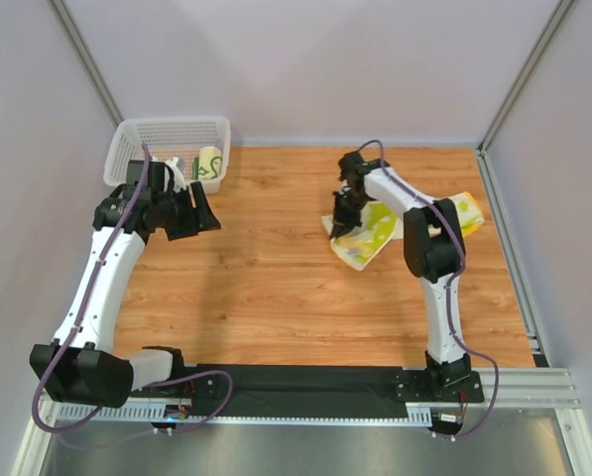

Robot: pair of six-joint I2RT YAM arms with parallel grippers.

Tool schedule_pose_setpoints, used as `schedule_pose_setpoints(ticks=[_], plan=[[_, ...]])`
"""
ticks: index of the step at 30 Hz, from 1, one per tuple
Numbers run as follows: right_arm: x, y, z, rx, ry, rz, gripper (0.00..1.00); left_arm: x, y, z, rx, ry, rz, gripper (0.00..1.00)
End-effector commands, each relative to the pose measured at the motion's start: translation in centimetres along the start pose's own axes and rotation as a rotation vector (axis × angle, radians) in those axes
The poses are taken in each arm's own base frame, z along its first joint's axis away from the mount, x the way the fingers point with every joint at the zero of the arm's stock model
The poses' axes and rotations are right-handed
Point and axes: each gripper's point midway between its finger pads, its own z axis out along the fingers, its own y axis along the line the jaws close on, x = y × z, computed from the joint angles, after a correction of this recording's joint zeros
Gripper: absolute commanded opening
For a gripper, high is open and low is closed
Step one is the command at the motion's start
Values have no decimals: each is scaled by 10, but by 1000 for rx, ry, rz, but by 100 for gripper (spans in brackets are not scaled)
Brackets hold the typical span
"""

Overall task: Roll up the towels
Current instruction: Move the towel to the center of the board

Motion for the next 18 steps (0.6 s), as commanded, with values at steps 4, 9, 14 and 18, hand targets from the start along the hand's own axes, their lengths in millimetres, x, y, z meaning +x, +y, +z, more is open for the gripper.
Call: schedule_pose_setpoints(ticks=[4, 9, 14, 18], plan=[[96, 220, -62, -693, 201, -202, 29, -2, 0, -10, -14, -37, -19, 69], [76, 231, -79, -708, 135, -246, 88, 7, 3, -8, -21, -12, -21, 69], [44, 183, -90, -617, 33, -193, 90, 30, 7, 2, -2, 53, -15, 70], [15, 112, -90, -392, -81, -121, 89, 73, -9, 26, 75, 229, 26, 70]])
